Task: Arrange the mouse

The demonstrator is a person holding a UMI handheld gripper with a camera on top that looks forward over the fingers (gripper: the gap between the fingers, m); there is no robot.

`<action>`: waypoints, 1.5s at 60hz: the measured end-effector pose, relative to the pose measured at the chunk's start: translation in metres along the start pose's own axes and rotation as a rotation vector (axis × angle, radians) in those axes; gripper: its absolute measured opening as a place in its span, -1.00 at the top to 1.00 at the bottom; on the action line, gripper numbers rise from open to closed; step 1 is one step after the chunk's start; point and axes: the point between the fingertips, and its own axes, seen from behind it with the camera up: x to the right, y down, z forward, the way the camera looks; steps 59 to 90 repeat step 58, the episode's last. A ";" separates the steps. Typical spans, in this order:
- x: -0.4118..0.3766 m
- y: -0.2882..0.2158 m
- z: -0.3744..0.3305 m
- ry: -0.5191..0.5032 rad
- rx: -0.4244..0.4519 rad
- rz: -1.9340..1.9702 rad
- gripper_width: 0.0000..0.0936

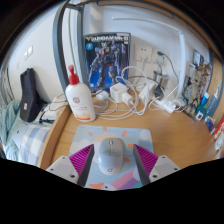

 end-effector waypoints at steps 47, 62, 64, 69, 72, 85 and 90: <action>0.185 -0.086 -0.287 0.065 0.270 0.076 -0.70; 0.218 -0.068 -0.308 0.065 0.289 0.096 -0.69; 0.218 -0.068 -0.308 0.065 0.289 0.096 -0.69; 0.218 -0.068 -0.308 0.065 0.289 0.096 -0.69; 0.218 -0.068 -0.308 0.065 0.289 0.096 -0.69; 0.218 -0.068 -0.308 0.065 0.289 0.096 -0.69; 0.218 -0.068 -0.308 0.065 0.289 0.096 -0.69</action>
